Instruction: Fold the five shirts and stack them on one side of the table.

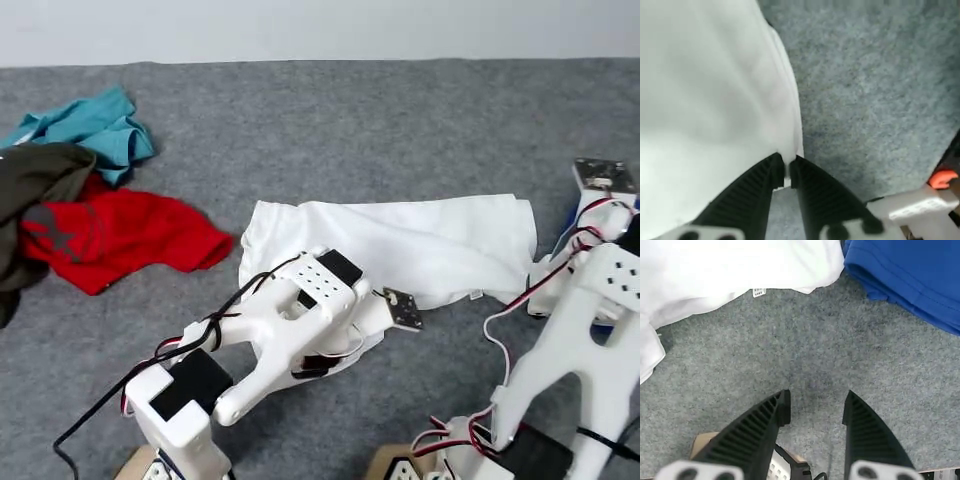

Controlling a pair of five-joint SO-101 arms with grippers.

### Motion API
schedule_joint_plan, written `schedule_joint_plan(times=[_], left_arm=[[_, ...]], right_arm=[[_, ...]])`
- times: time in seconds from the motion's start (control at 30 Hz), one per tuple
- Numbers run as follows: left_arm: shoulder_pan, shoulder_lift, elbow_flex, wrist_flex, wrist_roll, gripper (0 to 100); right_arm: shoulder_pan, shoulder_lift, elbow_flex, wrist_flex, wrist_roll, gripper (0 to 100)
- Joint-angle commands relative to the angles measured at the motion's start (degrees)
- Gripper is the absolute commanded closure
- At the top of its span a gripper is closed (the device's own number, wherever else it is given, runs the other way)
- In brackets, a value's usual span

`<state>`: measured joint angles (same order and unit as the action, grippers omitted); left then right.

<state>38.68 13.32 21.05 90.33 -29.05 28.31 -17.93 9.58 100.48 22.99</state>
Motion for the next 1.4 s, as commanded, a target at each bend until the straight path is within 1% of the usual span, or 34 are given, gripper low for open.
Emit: schedule_joint_plan(times=[0.0, 0.17, 0.33, 0.77, 0.93, 1.23, 1.37], left_arm=[[-2.46, -0.18, -1.71, 2.46, -2.11, 100], [-7.56, -0.26, -1.80, 5.63, -6.42, 100], [-9.58, -0.26, -1.63, 7.74, -8.00, 100], [-4.84, 0.26, -0.40, 7.12, -7.65, 100], [-4.84, -0.18, 3.47, 5.54, -7.91, 100], [-5.01, -0.26, 3.56, 8.44, -10.29, 99], [-5.10, -0.26, 3.30, 8.44, -10.20, 96]], right_arm=[[0.40, -1.71, -0.26, 1.89, 0.35, 81.2], [0.40, -1.71, -0.26, 1.89, 0.35, 81.2], [0.40, -1.71, -0.26, 1.63, 0.35, 81.2], [0.31, -1.63, -0.26, 1.54, 0.44, 81.2], [0.31, -1.63, -0.26, 1.54, 0.44, 81.2], [0.31, -1.63, -0.26, 1.63, 0.53, 81.0], [0.31, -1.63, -0.26, 1.54, 0.53, 80.9]])
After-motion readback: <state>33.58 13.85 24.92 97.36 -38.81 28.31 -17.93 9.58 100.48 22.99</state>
